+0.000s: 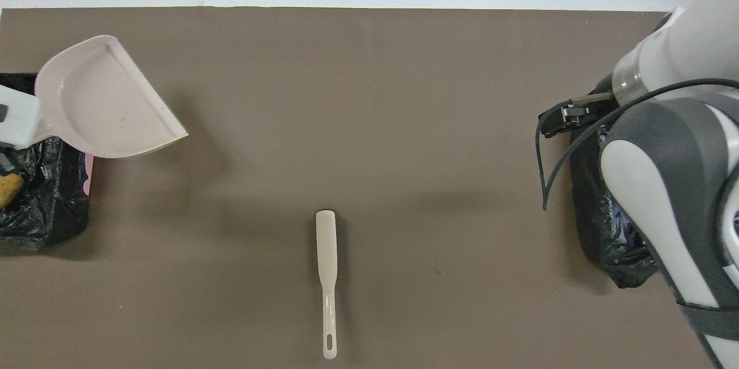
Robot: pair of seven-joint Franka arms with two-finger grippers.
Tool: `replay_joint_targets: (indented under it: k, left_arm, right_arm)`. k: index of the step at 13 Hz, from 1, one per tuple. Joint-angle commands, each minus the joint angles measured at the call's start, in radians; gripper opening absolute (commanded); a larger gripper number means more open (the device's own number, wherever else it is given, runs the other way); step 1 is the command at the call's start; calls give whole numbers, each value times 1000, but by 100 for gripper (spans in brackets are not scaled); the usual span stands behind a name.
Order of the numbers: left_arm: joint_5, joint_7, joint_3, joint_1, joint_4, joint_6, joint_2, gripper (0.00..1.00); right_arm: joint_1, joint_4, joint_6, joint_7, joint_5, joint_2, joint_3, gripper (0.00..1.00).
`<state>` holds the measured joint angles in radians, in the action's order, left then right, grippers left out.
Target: Sweep and dump trash in bin
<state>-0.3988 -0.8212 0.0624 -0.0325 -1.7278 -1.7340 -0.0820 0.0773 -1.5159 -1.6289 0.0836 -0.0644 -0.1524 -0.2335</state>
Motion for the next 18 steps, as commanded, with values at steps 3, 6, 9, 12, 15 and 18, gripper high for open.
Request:
replay_joint_targets:
  k: [3,6,9,12,15,18]
  left_arm:
    - [234,397,-18,159,-6,-6,-5,0]
    - [273,734,-19,323,92,-10,-164,0]
    - [322,972,-19,416,250,-16,-299,0]
    - [362,1115,-18,456,366,-39,-389,0]
    - [382,1215,-19,488,396,-105,-443,0]
    - [382,1220,-19,491,398,-130,-472,0]
  right_arm:
    - [76,0,38,-18,-12,28,-15,100]
    - [69,0,50,-40,-9,60,11,100]
    - [-39,2,70,-65,12,86,157,100]
    - [-39,-29,104,-51,21,131,155,100]
    - [-27,-64,81,-47,69,152,157,100]
    - [-28,-66,75,10,74,154,157,100]
